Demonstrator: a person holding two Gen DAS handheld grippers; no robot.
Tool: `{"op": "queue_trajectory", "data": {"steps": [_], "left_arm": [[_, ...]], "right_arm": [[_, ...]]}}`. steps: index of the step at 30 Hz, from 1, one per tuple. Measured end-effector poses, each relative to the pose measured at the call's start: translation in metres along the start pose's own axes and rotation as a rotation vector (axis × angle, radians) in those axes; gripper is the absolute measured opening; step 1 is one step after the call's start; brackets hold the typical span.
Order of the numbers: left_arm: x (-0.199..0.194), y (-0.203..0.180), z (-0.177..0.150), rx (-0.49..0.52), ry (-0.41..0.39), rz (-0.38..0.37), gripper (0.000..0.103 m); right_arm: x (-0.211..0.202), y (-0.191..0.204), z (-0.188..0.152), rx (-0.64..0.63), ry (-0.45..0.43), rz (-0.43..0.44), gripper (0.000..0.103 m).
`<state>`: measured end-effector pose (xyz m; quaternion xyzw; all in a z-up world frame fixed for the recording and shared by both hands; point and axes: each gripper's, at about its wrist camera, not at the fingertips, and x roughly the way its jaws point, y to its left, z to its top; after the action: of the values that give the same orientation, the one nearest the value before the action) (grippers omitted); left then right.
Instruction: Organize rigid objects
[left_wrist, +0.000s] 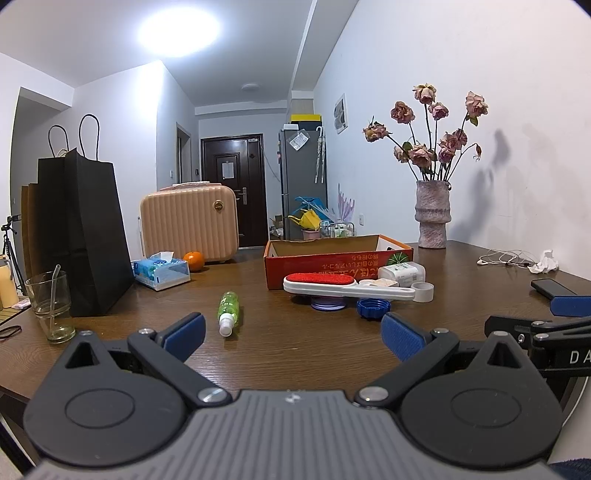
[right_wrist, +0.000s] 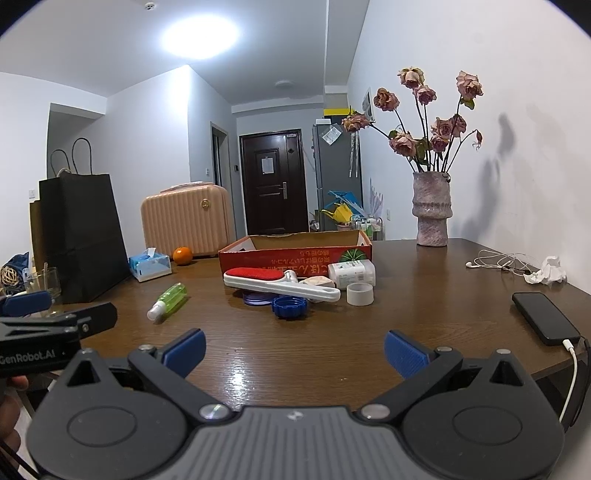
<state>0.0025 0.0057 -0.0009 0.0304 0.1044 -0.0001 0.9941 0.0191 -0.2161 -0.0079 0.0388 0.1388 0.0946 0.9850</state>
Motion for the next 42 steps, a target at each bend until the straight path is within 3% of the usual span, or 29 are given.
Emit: {"op": "queue_trajectory", "data": {"steps": [29, 36, 42], "left_arm": [[0.005, -0.001, -0.001, 0.001, 0.018, -0.014, 0.103], [0.038, 0.012, 0.001, -0.010, 0.032, 0.041, 0.103], [0.081, 0.028, 0.004, -0.047, 0.074, 0.093, 0.103]], "right_arm": [[0.001, 0.001, 0.000, -0.005, -0.004, -0.010, 0.103], [0.015, 0.001, 0.001, -0.013, 0.008, -0.001, 0.103], [0.053, -0.007, 0.007, 0.001, 0.032, -0.020, 0.103]]}}
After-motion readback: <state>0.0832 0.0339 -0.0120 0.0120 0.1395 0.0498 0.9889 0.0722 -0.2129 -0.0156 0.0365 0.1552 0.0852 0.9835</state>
